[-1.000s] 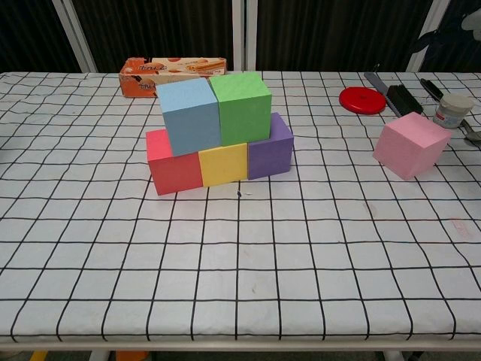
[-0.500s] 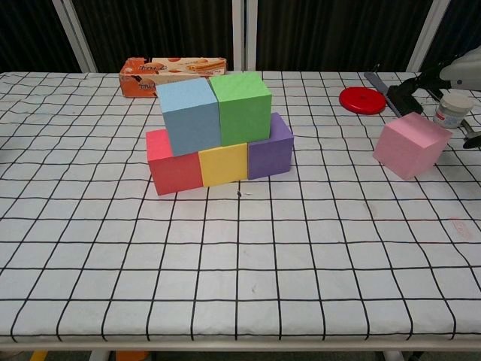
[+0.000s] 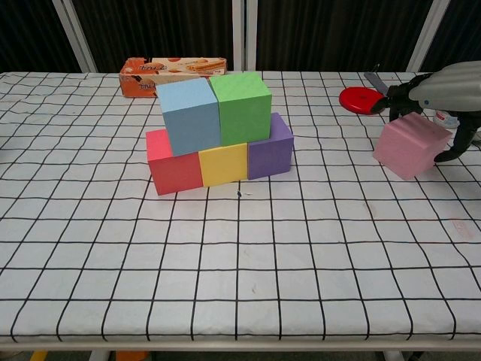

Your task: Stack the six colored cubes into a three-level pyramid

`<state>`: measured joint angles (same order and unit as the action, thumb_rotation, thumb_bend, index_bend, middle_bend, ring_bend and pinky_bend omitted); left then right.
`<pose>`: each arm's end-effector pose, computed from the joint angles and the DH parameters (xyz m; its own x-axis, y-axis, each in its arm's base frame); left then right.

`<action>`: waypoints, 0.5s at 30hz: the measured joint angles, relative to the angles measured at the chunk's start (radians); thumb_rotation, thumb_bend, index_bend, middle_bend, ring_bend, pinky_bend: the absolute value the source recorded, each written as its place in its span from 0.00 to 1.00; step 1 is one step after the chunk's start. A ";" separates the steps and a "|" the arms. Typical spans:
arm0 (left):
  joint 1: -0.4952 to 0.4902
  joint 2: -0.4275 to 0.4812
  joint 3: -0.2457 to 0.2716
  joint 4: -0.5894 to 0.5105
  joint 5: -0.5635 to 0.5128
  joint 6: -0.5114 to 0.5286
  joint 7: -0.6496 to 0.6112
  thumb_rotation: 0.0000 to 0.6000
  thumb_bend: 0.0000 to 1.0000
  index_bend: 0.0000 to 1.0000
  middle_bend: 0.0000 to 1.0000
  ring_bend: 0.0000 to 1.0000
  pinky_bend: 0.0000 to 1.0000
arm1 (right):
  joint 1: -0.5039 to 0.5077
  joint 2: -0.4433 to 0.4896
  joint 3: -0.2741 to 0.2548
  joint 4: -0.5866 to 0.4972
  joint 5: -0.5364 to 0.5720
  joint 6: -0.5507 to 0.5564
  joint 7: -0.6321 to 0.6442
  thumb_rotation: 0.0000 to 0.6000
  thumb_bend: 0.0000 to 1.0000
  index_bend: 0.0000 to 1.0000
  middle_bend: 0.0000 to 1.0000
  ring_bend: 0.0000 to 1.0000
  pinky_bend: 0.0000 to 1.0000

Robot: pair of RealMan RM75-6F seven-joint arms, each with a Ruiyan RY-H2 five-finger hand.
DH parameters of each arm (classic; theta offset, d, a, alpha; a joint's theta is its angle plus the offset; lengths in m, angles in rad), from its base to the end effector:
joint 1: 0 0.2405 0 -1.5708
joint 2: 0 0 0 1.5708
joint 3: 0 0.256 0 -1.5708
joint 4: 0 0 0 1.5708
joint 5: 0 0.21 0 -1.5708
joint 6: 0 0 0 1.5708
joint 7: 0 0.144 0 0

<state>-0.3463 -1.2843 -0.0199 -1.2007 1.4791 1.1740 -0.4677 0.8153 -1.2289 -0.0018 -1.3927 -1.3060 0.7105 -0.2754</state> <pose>-0.3453 0.2703 0.1124 0.2124 0.2247 0.9510 0.9766 -0.0826 -0.1986 -0.2232 -0.3683 0.0614 0.8212 -0.2604 0.5078 -0.5624 -0.5208 0.6423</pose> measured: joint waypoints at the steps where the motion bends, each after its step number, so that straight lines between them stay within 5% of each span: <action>1: 0.001 0.000 0.000 0.001 0.000 0.000 -0.002 1.00 0.02 0.13 0.18 0.09 0.20 | -0.001 0.000 0.003 -0.001 -0.001 0.008 -0.001 1.00 0.18 0.00 0.39 0.00 0.00; 5: 0.002 0.001 0.001 0.005 0.003 0.002 -0.015 1.00 0.02 0.13 0.18 0.09 0.20 | -0.009 0.021 0.024 -0.033 0.001 0.049 -0.002 1.00 0.24 0.00 0.55 0.07 0.00; 15: 0.003 0.008 -0.004 0.000 0.011 0.021 -0.036 1.00 0.02 0.13 0.18 0.09 0.20 | 0.020 0.191 0.140 -0.287 0.070 0.088 -0.020 1.00 0.24 0.00 0.56 0.08 0.00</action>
<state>-0.3435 -1.2765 -0.0243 -1.2005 1.4899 1.1949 -0.5034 0.8350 -1.0375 0.1383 -1.6794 -1.2359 0.7989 -0.2954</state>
